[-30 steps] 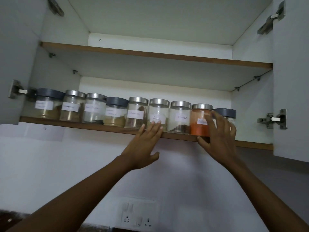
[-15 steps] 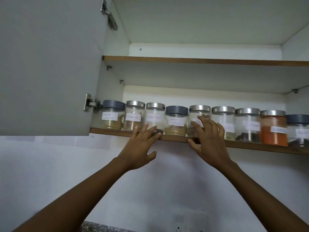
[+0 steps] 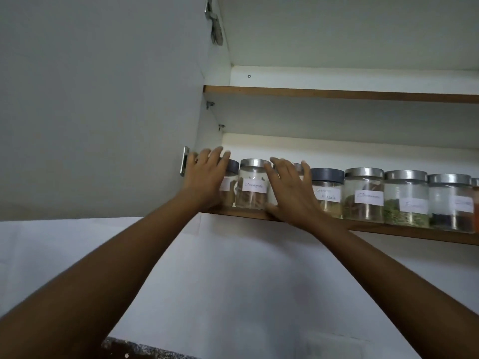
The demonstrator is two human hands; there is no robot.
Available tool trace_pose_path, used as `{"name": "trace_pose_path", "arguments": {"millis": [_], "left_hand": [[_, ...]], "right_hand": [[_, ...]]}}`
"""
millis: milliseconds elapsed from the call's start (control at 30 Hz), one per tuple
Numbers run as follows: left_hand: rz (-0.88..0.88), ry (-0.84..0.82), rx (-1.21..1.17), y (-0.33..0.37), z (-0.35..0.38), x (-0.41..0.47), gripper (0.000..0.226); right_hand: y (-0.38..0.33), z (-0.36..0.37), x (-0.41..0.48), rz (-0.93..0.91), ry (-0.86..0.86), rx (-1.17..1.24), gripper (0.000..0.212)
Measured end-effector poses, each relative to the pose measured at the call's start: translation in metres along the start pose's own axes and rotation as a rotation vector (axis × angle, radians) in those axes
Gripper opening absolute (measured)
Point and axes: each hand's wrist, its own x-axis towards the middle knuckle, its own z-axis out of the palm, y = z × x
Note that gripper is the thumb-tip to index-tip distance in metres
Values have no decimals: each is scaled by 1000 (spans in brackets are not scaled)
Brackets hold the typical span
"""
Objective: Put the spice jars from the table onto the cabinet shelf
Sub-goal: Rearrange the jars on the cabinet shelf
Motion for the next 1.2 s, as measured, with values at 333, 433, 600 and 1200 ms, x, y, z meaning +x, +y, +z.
{"name": "trace_pose_path", "arguments": {"millis": [333, 433, 600, 1200], "left_hand": [[190, -182, 274, -21, -11, 33, 83], [197, -167, 236, -23, -5, 35, 83], [210, -186, 255, -20, 11, 46, 84], [191, -251, 286, -1, 94, 100, 75]], "right_hand": [[-9, 5, 64, -74, -279, -252, 106], [-11, 11, 67, -64, -259, -237, 94], [-12, 25, 77, -74, -278, -265, 79], [-16, 98, 129, -107, -364, -562, 32]]}}
